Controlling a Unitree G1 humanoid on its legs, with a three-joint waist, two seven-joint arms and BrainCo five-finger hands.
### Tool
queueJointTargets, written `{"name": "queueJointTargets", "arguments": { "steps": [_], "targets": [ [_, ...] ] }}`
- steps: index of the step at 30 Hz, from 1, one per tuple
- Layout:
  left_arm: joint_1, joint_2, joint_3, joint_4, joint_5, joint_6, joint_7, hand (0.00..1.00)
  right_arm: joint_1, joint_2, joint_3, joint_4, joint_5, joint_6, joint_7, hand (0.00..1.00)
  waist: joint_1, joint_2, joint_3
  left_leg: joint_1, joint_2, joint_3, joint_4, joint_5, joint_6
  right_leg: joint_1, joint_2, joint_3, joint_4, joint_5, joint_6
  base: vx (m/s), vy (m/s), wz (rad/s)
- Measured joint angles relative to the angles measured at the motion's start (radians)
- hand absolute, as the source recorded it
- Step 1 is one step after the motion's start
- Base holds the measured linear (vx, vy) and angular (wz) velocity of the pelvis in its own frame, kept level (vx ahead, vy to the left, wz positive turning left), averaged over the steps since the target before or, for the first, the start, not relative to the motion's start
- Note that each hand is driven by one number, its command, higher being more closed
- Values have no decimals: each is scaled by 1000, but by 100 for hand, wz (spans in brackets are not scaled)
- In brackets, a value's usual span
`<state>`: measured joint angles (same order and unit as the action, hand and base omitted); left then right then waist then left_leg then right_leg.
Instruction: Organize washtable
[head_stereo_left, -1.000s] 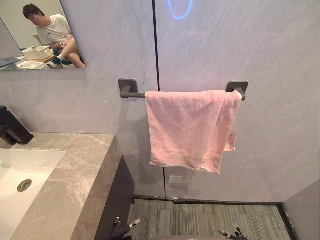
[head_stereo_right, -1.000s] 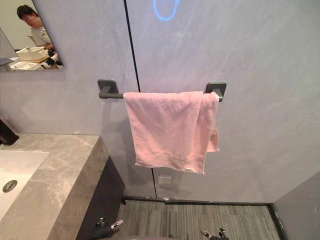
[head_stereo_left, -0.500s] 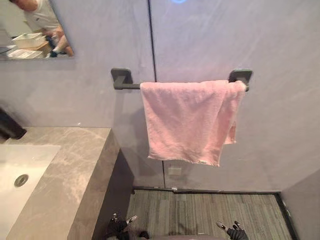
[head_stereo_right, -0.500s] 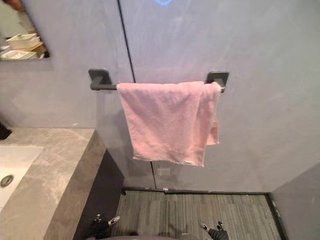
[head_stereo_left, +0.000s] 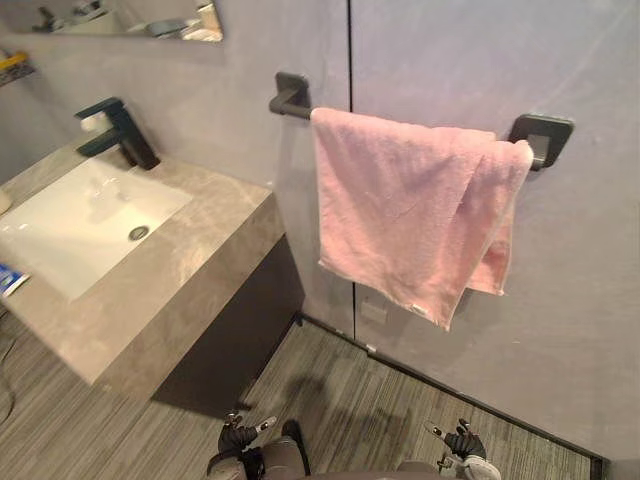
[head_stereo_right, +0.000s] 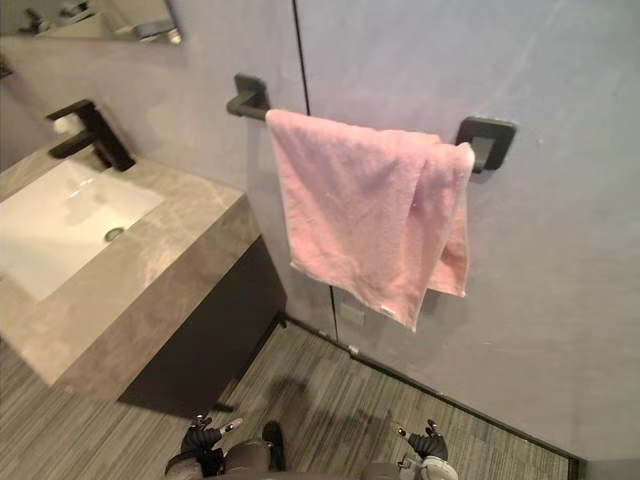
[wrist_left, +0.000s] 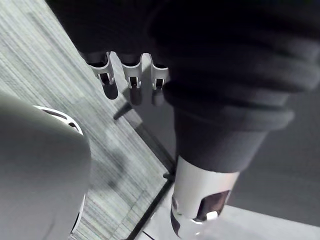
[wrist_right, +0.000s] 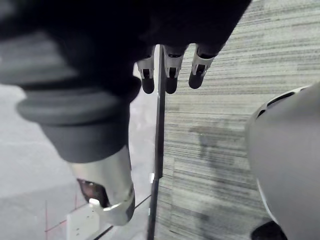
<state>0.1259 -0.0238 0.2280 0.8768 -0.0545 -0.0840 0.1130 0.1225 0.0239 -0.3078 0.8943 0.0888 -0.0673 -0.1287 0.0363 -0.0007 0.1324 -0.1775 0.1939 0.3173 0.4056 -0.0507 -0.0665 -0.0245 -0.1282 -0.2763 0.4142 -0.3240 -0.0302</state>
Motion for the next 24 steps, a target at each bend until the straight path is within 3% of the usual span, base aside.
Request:
{"name": "queueJointTargets", "arguments": {
  "steps": [1,3,5,6,8,9,10,13,18,19,20,21,22,23,24],
  "targets": [
    [-11,1,2,8,8,1,0,0,0,7,-13,4,1,-1,0,0,-1,-3,1,33,14,51,83,-82,2,3,-5,-64,-7,10,-6,-158,-34,100],
    [-18,10,1,33,9,3,-2,0,1,12,-37,15,1,-1,0,0,-12,-4,1,87,21,97,111,-148,-3,14,-16,-128,-13,14,0,-164,27,115],
    [-38,9,-2,62,12,14,-5,0,-9,13,-63,32,1,-1,-2,0,-28,12,-4,157,12,157,-4,-189,-17,23,-26,-200,-31,37,22,-139,124,120],
    [-42,9,-4,68,20,17,-6,0,-19,16,-80,35,1,-1,-2,0,-30,17,-1,156,-7,161,-58,-184,-11,21,-30,-213,-36,48,30,-115,156,94],
    [-47,37,-47,85,29,22,-6,0,-29,26,-82,50,2,-1,-1,0,-38,-10,-9,196,-98,129,-260,-64,16,30,-30,-215,-135,115,49,-105,135,68],
    [-47,41,-54,93,30,24,-5,0,-31,26,-81,51,1,-1,-2,0,-44,-17,-12,205,-110,116,-301,-40,22,39,-26,-215,-163,137,54,-93,131,55],
    [-43,47,-67,108,31,27,-5,0,-34,26,-82,56,1,-2,-3,0,-52,-7,-9,212,-128,92,-352,-8,36,50,-23,-216,-196,159,60,-102,126,48],
    [-37,48,-69,118,42,30,-5,0,-39,16,-83,72,1,-1,-3,0,-51,-1,-8,261,-165,57,-476,67,53,74,-25,-232,-232,188,71,-135,86,35],
    [-36,49,-58,133,47,28,-5,0,-47,18,-80,95,0,0,-3,0,-50,-1,-7,243,-183,-46,-510,99,67,114,-41,-335,-244,191,75,-145,7,61],
    [-39,49,-54,131,46,28,-5,0,-49,20,-78,97,0,0,-3,0,-49,-12,-2,231,-184,-29,-510,85,83,118,-51,-380,-248,186,74,-170,47,105],
    [-45,52,-34,130,45,31,-5,0,-49,24,-82,97,0,0,-4,0,-51,-19,-3,219,-175,79,-505,73,105,124,-57,-450,-281,197,80,-55,74,142],
    [-56,51,-18,132,44,30,-5,0,-47,24,-80,104,0,1,-5,0,-53,-32,-10,197,-144,282,-455,57,126,125,-75,-527,-303,218,91,-14,80,157],
    [-63,51,-17,134,42,31,-5,0,-47,24,-79,105,0,3,-6,0,-54,-34,-11,185,-128,386,-419,54,130,129,-83,-570,-306,226,98,99,166,214],
    [-73,34,0,135,33,32,-5,0,-48,19,-79,105,0,5,-7,0,-62,-22,-10,172,-87,550,-378,32,113,143,-85,-658,-292,237,99,94,181,180],
    [-77,31,12,134,27,33,-6,0,-54,19,-79,105,0,7,-8,0,-57,-21,-9,163,-89,557,-381,29,112,144,-90,-683,-281,238,99,95,222,166]
  ]
}}
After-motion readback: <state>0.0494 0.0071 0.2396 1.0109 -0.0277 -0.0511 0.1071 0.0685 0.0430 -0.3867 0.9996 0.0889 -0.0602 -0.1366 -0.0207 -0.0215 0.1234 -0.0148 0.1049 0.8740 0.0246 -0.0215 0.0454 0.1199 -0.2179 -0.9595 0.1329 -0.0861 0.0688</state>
